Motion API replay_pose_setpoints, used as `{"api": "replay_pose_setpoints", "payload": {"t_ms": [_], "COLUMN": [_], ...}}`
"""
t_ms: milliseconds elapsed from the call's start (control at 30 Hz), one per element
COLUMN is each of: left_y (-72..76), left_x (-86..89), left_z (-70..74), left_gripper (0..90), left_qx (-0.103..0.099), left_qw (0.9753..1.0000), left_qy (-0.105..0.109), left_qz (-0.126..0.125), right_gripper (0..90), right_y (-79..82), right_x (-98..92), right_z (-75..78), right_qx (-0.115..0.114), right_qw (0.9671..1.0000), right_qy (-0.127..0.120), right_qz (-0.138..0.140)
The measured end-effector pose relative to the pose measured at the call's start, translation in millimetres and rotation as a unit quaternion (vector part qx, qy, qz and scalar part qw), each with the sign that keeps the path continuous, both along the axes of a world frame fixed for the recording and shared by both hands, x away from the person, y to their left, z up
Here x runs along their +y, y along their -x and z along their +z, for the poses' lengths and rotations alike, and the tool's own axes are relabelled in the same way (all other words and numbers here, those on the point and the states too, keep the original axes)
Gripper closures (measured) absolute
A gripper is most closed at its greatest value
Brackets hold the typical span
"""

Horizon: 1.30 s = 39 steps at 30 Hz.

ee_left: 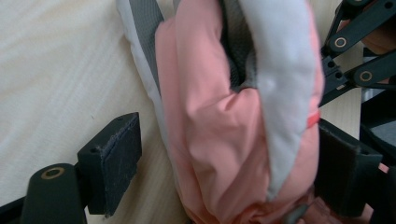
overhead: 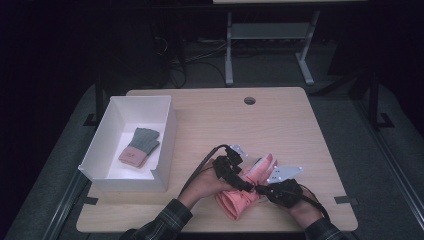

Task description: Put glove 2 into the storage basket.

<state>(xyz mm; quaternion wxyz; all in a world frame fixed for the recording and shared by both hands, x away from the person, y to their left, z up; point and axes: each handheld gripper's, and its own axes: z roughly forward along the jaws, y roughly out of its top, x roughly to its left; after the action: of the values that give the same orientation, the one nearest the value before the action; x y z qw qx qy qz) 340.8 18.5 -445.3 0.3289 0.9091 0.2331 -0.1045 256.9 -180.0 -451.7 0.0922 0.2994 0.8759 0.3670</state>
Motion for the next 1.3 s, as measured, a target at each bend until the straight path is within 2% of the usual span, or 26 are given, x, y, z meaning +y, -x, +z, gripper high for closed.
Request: {"api": "replay_pose_setpoints", "payload": {"t_ms": [133,167,233,300,333,533,633,733,800,833,933,967,1067,1200,1300], "left_y": [-2.3,-3.0,-3.7,-4.7,-6.1,-8.1,-10.5,-15.3,-16.6,-17.1,-17.3,-17.3,-16.6,-16.2,-15.4], "left_x": [1.3,1.4,0.9,0.8,1.0,1.7,3.8,8.3,9.0,8.3,8.0,8.0,8.4,9.3,11.1], "left_z": [-5.2,-6.9,-9.2,-10.6,-12.9,-15.2,-15.7,-19.1,-18.8,-17.4,-15.9,-15.9,-12.7,-8.4,-2.1], "left_gripper": [17.3,20.0,22.0,24.6,25.4,28.4,34.6,46.3,49.0,54.5,59.1,60.4,62.5,63.7,63.9], "left_qx": [0.028,0.036,0.056,0.063,0.074,0.087,0.098,0.119,0.120,0.118,0.117,0.117,0.114,0.118,0.111], "left_qw": [0.9996,0.9993,0.9983,0.9978,0.9969,0.9954,0.9943,0.9913,0.9912,0.9915,0.9917,0.9917,0.9922,0.9917,0.9924], "left_qy": [0.006,0.009,0.016,0.020,0.026,0.035,0.035,0.051,0.050,0.046,0.044,0.044,0.043,0.046,0.048], "left_qz": [0.001,-0.003,-0.007,-0.008,-0.010,-0.016,-0.021,-0.022,-0.026,-0.030,-0.028,-0.028,-0.026,-0.023,-0.021], "right_gripper": [90.0,90.0,90.0,90.0,90.0,90.0,90.0,90.0,90.0,87.1,77.2,77.2,60.2,49.3,43.7], "right_y": [-1.5,-1.3,-1.3,-1.8,-2.5,-3.4,-3.6,-4.3,-4.2,-3.1,0.3,0.3,7.0,11.3,12.2], "right_x": [-1.8,-1.3,-1.4,-1.7,-2.1,-2.4,-2.0,-4.1,-5.7,-8.9,-12.6,-12.6,-19.0,-26.8,-33.9], "right_z": [-1.1,-1.6,-1.7,-2.4,-2.6,-3.2,-3.4,-2.9,-1.8,0.4,5.7,5.7,11.5,17.6,22.5], "right_qx": [0.010,0.010,0.010,0.012,0.014,0.018,0.018,0.019,0.020,0.025,0.023,0.023,0.021,0.017,0.013], "right_qw": [0.9999,0.9999,0.9999,0.9999,0.9999,0.9997,0.9997,0.9996,0.9996,0.9993,0.9989,0.9989,0.9985,0.9984,0.9980], "right_qy": [-0.007,-0.007,-0.006,-0.008,-0.010,-0.014,-0.014,-0.018,-0.020,-0.028,-0.036,-0.036,-0.045,-0.053,-0.061], "right_qz": [0.001,0.001,0.001,0.001,0.001,-0.001,-0.003,0.000,0.002,0.007,0.017,0.017,0.022,0.002,-0.011]}}
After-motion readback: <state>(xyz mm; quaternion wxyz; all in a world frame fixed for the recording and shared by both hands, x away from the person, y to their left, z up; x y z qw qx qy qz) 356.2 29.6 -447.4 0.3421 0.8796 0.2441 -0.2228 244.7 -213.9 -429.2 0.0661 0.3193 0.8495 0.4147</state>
